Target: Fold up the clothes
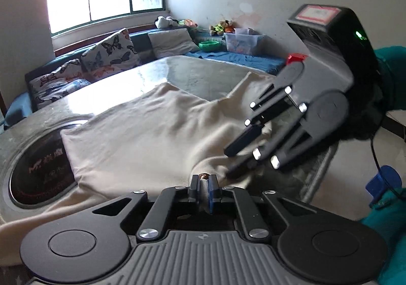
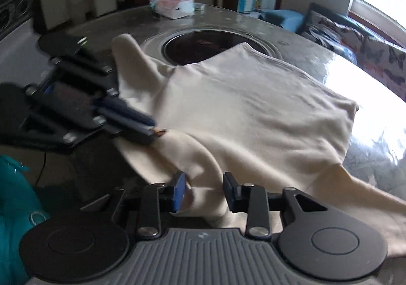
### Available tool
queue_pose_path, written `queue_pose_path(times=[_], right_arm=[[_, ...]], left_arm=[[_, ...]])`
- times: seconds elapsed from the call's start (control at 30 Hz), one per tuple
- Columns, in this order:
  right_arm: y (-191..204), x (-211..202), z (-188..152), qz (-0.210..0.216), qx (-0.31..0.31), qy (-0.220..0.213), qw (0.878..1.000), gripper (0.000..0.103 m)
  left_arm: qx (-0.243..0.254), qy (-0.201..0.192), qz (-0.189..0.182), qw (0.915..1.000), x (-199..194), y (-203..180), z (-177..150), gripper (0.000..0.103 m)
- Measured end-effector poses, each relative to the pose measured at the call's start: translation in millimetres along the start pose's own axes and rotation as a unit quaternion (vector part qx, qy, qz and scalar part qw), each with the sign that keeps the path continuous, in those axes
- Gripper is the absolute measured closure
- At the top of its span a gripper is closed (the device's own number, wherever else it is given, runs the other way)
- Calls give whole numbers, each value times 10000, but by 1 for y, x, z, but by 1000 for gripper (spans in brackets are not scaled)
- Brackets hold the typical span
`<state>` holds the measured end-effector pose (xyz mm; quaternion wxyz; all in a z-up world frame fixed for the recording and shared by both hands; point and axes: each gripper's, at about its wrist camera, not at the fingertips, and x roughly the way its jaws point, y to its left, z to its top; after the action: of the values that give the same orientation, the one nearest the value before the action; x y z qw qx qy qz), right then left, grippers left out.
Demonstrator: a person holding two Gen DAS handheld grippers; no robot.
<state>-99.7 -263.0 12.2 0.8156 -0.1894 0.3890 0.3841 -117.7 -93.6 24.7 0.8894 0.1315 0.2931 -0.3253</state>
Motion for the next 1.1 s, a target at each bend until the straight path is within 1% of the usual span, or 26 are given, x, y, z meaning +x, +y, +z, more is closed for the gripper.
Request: queue_pose_path(times=[0.1,0.2,0.27,0.33,0.37,0.4,0.5,0.6,0.7,0.8,0.9,0.97,1.03,1.1], right_arm=[[-1,0,-3,81,-7,107,9999,91],[-4,-5,-6,322,-71,284,9991,91],[-9,-10,-4,384,-9,277,9989,91],[-16,-16,-2,420,76,241,9988,90],[-20,-19,-1,438,118,223,9987,89],[-26,-22,3,367,192,150,9990,88],[-52,-25,16,-44,504,-135,9986,87],[-78,-17,26,-355,797,-311,9957,86],[-102,6,29,-572,1108,-237,9919,86],[-118,19,19,-770,1259,64,9890,86],[-127,15,13,-825,1252,168,9886,87],[-133,9,17,-924,1222,145,9881,87],[-143,7,25,-984,1269,33,9870,87],[-156,7,36,-1026,1425,-125,9844,85]], left_arm=[[-79,179,-95,9998,6,3,-6,96],[-151,351,-233,9990,11,5,-10,95],[-199,357,-314,9987,10,12,-7,91],[-274,249,-356,9987,6,22,-1,90],[-296,180,-309,9989,4,27,3,90],[-328,115,-248,9991,3,33,7,90],[-509,-32,65,9987,7,52,22,90],[-727,-56,426,9964,24,71,32,90],[-972,105,650,9931,40,90,32,90],[-1031,344,846,9905,47,104,25,90],[-1126,483,997,9874,47,118,19,89],[-1238,456,1100,9851,48,127,23,88],[-1348,403,1277,9818,53,136,33,83],[-1452,351,1453,9780,57,145,43,69]])
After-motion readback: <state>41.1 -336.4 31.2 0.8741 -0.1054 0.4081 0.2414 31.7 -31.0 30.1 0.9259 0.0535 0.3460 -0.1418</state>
